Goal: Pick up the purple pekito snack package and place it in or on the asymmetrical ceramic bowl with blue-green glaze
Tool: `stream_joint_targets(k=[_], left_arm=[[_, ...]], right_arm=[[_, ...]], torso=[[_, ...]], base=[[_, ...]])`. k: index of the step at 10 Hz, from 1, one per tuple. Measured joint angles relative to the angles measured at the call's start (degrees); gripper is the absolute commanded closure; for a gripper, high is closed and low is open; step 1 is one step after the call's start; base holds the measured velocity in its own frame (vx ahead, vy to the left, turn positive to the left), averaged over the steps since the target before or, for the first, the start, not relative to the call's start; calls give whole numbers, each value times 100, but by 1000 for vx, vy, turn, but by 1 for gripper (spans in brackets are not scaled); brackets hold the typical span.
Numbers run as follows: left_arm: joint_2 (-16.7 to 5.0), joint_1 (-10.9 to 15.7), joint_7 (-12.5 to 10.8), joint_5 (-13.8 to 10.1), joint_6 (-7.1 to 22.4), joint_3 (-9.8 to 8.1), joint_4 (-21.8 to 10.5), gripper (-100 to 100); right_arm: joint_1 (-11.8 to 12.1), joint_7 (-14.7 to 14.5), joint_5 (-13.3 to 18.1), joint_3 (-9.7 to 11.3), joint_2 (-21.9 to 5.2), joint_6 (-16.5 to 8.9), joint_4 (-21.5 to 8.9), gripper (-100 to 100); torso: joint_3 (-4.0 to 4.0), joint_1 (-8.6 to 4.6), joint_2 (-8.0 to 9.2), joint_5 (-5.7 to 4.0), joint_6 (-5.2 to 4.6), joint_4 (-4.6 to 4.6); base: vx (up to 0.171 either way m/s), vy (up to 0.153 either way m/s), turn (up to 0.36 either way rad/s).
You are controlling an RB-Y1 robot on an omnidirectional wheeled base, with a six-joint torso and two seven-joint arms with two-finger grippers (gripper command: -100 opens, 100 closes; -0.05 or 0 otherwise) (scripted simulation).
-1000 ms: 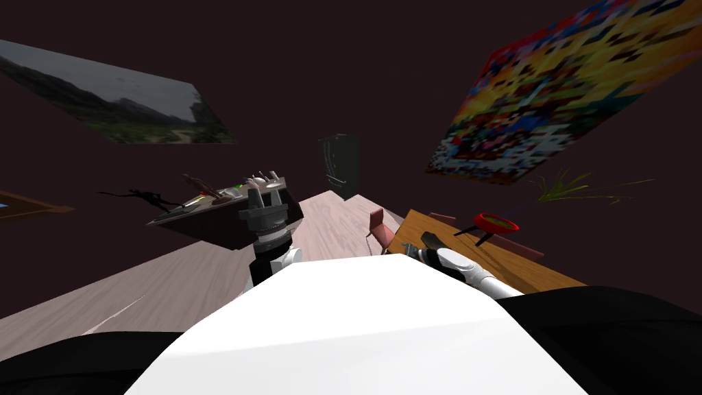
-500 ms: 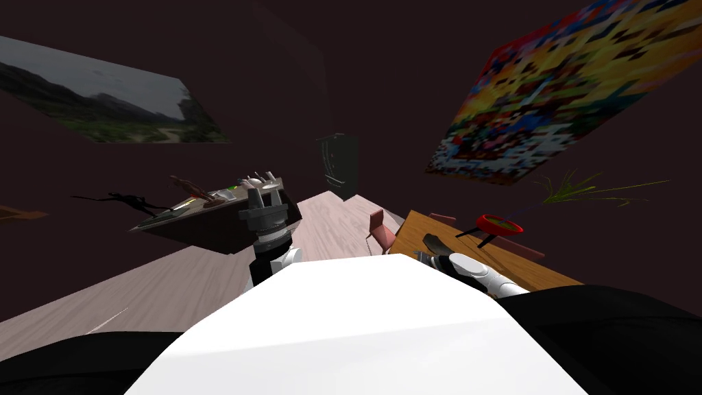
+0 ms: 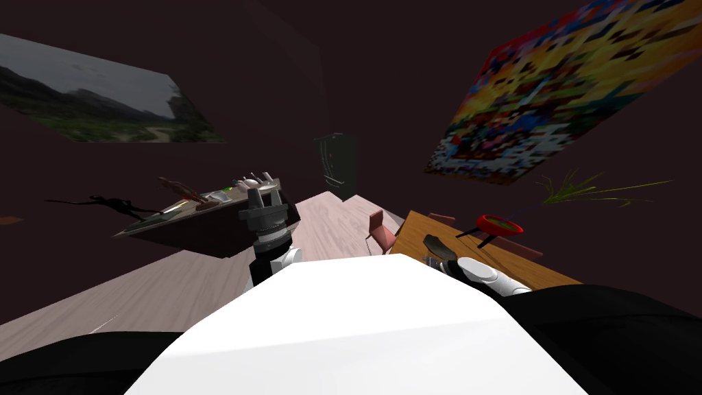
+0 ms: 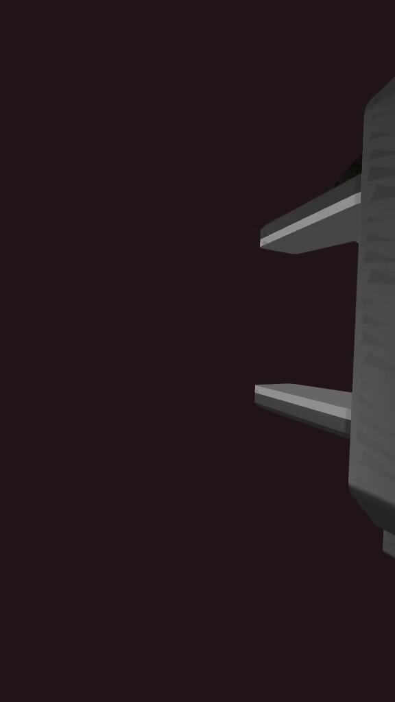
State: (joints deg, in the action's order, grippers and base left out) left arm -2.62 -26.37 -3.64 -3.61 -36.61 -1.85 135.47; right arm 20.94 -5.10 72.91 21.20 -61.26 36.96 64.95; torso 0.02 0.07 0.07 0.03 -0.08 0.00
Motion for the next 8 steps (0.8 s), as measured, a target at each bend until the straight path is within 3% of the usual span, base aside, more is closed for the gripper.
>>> stream_joint_targets(k=[2,4,7,8], left_arm=[[0,0,0,0,0,0,0,0],[0,0,0,0,0,0,0,0],[0,0,0,0,0,0,0,0],[0,0,0,0,0,0,0,0]], right_arm=[[93,83,84,26,-106,7,-93,-100],[8,-102,76,0,-68,171,-575,-100],[169,235,328,145,-284,130,-639,-100],[137,224,324,138,-283,172,-761,-100]], torso=[[-2,0,-4,0,0,-1],[-2,-2,-2,-1,1,-1],[-3,0,-4,0,2,-1],[-1,-2,-1,-2,4,0]], base=[[43,-2,-47],[44,-6,-54],[40,-4,-45],[17,-6,-17]])
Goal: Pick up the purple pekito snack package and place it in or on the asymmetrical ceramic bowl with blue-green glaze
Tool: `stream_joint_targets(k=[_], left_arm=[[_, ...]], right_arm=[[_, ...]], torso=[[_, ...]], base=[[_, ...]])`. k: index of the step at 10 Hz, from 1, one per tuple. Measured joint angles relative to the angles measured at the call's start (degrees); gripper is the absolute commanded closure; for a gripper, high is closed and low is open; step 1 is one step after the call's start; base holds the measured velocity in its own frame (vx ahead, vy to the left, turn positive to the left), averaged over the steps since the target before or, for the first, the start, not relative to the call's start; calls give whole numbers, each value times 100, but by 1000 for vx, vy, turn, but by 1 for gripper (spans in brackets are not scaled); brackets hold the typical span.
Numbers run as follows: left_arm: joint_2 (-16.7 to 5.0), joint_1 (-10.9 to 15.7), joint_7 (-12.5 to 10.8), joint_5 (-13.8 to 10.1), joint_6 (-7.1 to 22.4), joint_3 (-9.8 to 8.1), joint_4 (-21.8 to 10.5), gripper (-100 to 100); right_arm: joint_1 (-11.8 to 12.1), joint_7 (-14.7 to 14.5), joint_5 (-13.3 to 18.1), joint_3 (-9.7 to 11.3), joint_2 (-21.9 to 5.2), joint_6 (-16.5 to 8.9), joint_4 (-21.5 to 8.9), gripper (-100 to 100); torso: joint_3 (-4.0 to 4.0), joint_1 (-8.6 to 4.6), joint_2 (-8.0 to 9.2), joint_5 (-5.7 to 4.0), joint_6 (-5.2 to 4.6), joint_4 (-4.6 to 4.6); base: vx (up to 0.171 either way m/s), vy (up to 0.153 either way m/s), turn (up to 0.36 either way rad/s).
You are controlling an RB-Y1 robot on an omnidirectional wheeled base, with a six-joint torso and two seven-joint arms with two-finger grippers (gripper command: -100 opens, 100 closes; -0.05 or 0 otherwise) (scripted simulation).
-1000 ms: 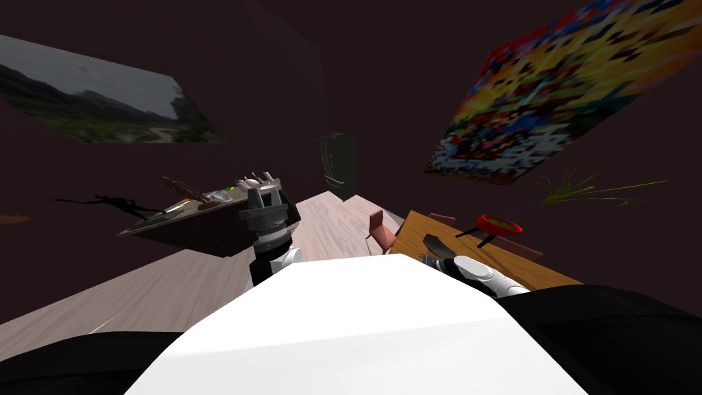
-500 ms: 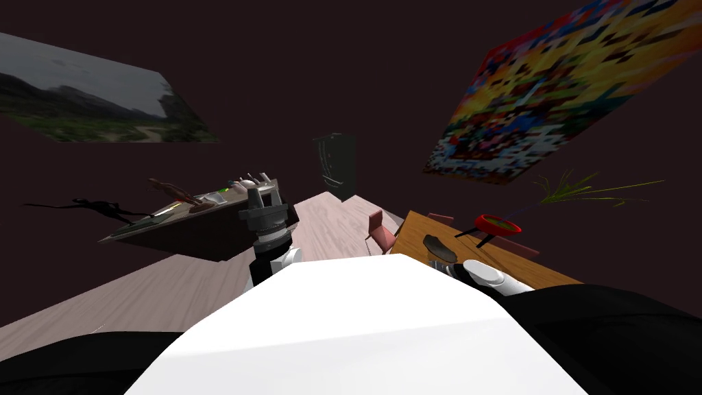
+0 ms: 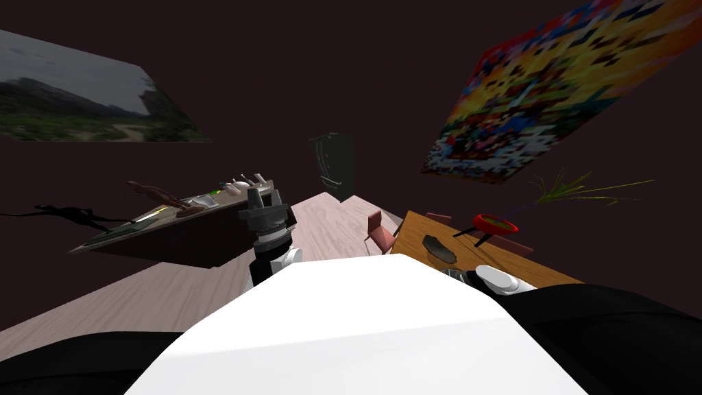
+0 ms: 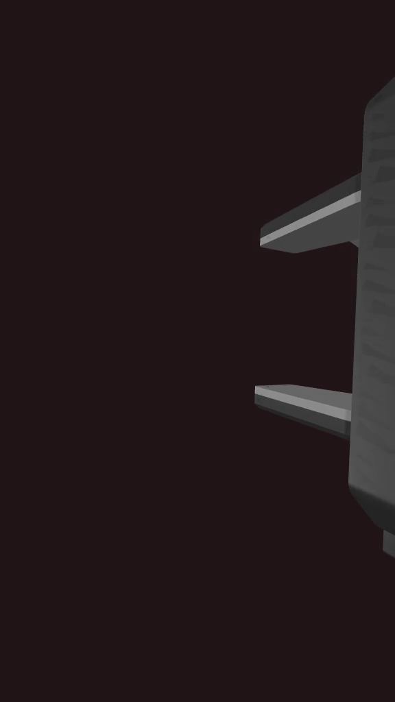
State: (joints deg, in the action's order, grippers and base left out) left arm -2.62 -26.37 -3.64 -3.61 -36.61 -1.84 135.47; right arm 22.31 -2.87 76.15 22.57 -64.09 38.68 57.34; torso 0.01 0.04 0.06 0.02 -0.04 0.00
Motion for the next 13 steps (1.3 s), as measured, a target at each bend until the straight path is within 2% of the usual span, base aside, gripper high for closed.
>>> stream_joint_targets(k=[1,2,3,6,7,11,12,13], left_arm=[[0,0,0,0,0,0,0,0],[0,0,0,0,0,0,0,0],[0,0,0,0,0,0,0,0],[0,0,0,0,0,0,0,0],[0,0,0,0,0,0,0,0],[0,0,0,0,0,0,0,0],[0,0,0,0,0,0,0,0],[0,0,0,0,0,0,0,0]], right_arm=[[-31,-58,3,0,19,45,-128,-100],[-32,-69,5,1,21,53,-141,0],[-32,-68,4,1,21,53,-140,-100],[-35,-165,10,116,328,-162,-342,-100],[-35,-177,9,120,339,-178,-351,100],[-29,-171,6,123,341,-165,-349,100],[-29,-171,6,123,341,-165,-348,0],[-29,-172,6,123,341,-165,-348,100]], torso=[[2,1,4,0,-1,1],[5,2,8,0,0,2],[6,3,10,1,0,2],[1,-12,2,-4,0,1],[3,-5,6,-1,0,1],[6,-14,8,-6,5,5],[6,-15,8,-6,5,5],[6,-15,8,-6,5,5]], base=[[7,-2,-6],[0,0,0],[13,-22,69],[23,-34,54],[0,0,0],[0,0,-3],[0,0,0],[-16,18,-80]])
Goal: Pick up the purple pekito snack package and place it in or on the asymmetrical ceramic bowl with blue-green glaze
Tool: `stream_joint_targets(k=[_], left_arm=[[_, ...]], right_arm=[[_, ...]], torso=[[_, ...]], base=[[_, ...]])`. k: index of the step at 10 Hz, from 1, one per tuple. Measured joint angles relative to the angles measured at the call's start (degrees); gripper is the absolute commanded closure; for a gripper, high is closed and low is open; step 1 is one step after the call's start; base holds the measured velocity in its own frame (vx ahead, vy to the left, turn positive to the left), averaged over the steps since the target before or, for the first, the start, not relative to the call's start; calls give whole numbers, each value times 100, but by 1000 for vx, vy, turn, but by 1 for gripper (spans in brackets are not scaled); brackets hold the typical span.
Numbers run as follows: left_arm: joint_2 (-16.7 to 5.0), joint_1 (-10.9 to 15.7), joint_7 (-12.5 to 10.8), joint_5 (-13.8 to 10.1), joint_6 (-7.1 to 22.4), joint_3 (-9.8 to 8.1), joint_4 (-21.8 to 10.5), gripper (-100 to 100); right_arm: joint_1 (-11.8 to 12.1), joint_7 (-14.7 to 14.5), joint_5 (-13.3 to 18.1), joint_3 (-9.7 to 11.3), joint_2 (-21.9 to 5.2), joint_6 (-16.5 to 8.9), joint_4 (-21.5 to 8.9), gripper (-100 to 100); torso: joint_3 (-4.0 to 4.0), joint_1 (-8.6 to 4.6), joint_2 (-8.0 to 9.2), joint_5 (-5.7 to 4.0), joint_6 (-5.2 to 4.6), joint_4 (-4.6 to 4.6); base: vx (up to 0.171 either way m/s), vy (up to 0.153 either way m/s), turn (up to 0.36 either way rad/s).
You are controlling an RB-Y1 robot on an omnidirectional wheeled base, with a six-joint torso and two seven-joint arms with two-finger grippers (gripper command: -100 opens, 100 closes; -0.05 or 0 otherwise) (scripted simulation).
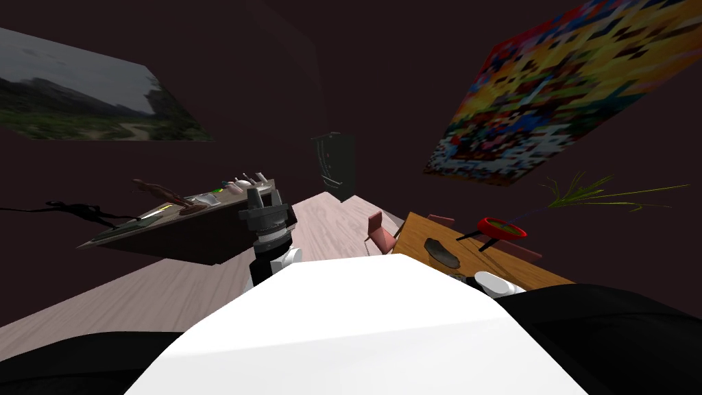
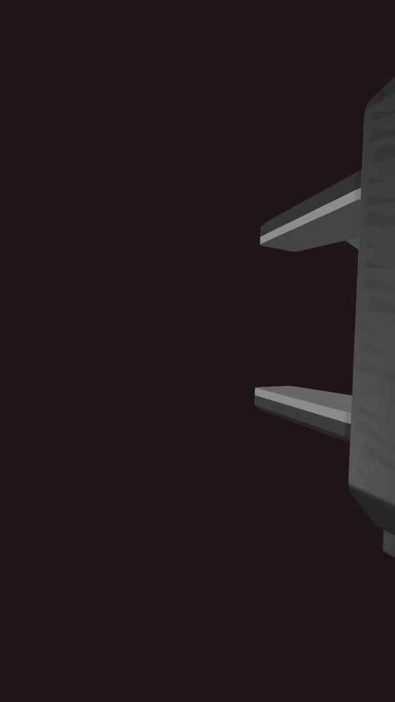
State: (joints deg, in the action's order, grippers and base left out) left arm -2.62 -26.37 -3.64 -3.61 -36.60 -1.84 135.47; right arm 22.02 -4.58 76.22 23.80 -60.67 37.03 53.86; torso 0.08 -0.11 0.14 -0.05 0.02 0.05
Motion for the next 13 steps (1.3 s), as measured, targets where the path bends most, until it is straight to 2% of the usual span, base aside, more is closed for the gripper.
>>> stream_joint_targets(k=[1,2,3,4,5,6,7,8,9,10,11,12,13], left_arm=[[0,0,0,0,0,0,0,0],[0,0,0,0,0,0,0,0],[0,0,0,0,0,0,0,0],[0,0,0,0,0,0,0,0],[1,1,0,0,0,1,0,0],[1,1,0,0,0,1,0,0],[1,1,0,0,0,1,0,0],[1,1,0,0,0,1,0,0],[1,1,0,0,0,1,0,0],[0,1,0,0,0,1,0,0],[0,1,0,0,0,1,0,0],[0,1,0,0,0,1,0,0],[0,0,0,0,0,0,0,0]], right_arm=[[-23,-1,-4,-33,-69,57,22,100],[38,121,19,-57,-241,94,226,100],[46,157,23,-60,-263,100,255,0],[45,153,23,-59,-260,100,252,100],[-29,197,18,-21,-341,110,236,100],[-237,108,-43,-16,-356,191,-16,100],[-258,125,-79,-21,-487,217,29,100],[-394,66,-145,-34,-539,291,-145,100],[-489,79,-158,-17,-622,335,-195,100],[-460,202,-185,-17,-786,320,-73,100],[-603,228,-209,-13,-842,378,-196,100],[-643,290,-242,-29,-977,425,-185,100],[-730,271,-271,-50,-1002,479,-289,100]], torso=[[3,6,5,5,-3,1],[5,16,9,8,-3,2],[4,11,6,3,-3,2],[2,5,3,2,-3,1],[5,24,6,7,7,5],[10,40,14,11,10,7],[14,47,21,16,5,7],[15,44,23,16,8,9],[15,36,21,15,8,9],[15,33,21,17,10,10],[14,29,18,14,10,10],[14,30,17,17,12,11],[12,21,16,11,6,9]], base=[[-22,35,-82],[-9,16,-13],[0,0,0],[-33,66,81],[-71,108,145],[-71,103,104],[-69,91,102],[-57,64,87],[-52,54,121],[-48,49,82],[-43,49,111],[-30,25,53],[-30,12,61]])
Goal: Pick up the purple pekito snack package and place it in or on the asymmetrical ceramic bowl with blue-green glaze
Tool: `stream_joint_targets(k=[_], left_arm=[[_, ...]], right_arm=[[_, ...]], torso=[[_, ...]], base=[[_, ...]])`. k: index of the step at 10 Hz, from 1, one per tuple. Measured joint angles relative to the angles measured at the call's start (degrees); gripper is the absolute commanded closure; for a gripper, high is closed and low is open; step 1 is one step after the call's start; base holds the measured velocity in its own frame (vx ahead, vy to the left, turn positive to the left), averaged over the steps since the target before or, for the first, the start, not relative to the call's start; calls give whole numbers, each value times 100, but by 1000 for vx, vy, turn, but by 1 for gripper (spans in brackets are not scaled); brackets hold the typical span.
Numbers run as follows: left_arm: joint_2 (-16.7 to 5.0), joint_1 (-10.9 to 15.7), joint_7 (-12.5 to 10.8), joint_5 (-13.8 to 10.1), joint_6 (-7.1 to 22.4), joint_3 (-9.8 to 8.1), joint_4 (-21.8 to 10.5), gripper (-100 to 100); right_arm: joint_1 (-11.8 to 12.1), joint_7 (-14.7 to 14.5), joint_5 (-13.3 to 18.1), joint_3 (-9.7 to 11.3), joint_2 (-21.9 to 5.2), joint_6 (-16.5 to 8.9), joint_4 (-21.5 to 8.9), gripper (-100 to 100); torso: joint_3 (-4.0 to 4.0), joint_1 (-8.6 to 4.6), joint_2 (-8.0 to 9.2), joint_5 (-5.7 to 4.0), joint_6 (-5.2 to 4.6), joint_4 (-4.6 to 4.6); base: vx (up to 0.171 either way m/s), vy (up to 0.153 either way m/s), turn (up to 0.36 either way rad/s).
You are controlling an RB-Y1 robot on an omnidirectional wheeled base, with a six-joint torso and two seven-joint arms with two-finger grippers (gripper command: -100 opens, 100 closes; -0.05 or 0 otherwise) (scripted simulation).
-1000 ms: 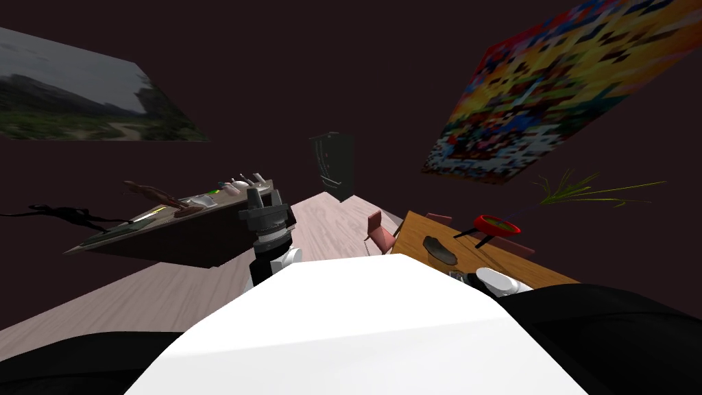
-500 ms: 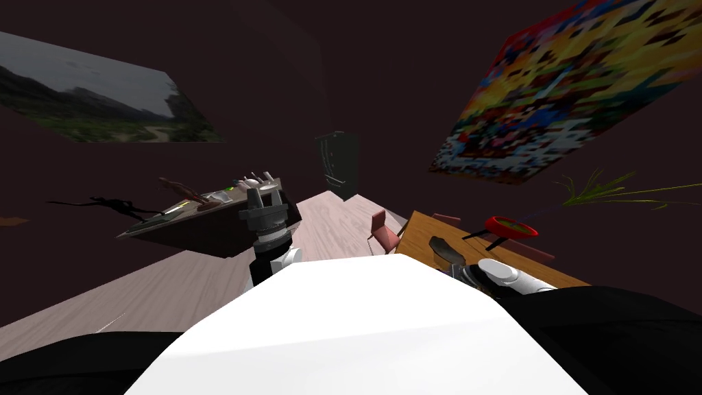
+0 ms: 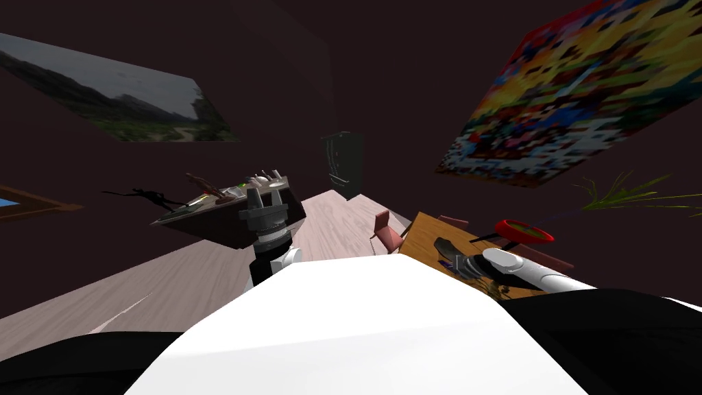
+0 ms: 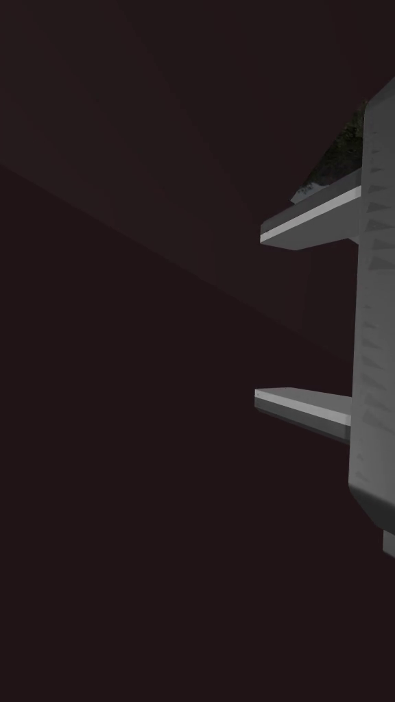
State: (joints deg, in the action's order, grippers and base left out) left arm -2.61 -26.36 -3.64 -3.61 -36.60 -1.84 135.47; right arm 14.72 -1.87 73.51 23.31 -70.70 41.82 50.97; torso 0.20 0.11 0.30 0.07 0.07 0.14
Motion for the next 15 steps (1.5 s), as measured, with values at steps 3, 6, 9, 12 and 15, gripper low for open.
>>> stream_joint_targets(k=[3,6,9,12,15], left_arm=[[0,0,0,0,0,0,0,0],[-1,0,0,0,0,-1,0,0],[-1,0,0,0,0,-1,0,0],[-1,-1,0,0,0,-1,0,0],[-1,-1,0,0,0,-1,0,0]], right_arm=[[-268,-144,-98,-100,-102,227,-410,100],[-235,-22,-218,-282,-345,433,-489,100],[-25,87,-433,-506,-586,786,-556,100],[204,127,-636,-667,-688,1075,-636,100],[375,183,-801,-775,-767,1345,-704,100]], torso=[[3,-17,3,-1,-3,2],[1,-51,-1,-6,-6,3],[1,-63,-2,-15,-10,3],[-4,-58,-10,-22,-15,1],[-4,-56,-10,-24,-17,1]], base=[[-34,-18,87],[-17,-100,133],[-7,-113,133],[8,-89,97],[4,-86,109]])
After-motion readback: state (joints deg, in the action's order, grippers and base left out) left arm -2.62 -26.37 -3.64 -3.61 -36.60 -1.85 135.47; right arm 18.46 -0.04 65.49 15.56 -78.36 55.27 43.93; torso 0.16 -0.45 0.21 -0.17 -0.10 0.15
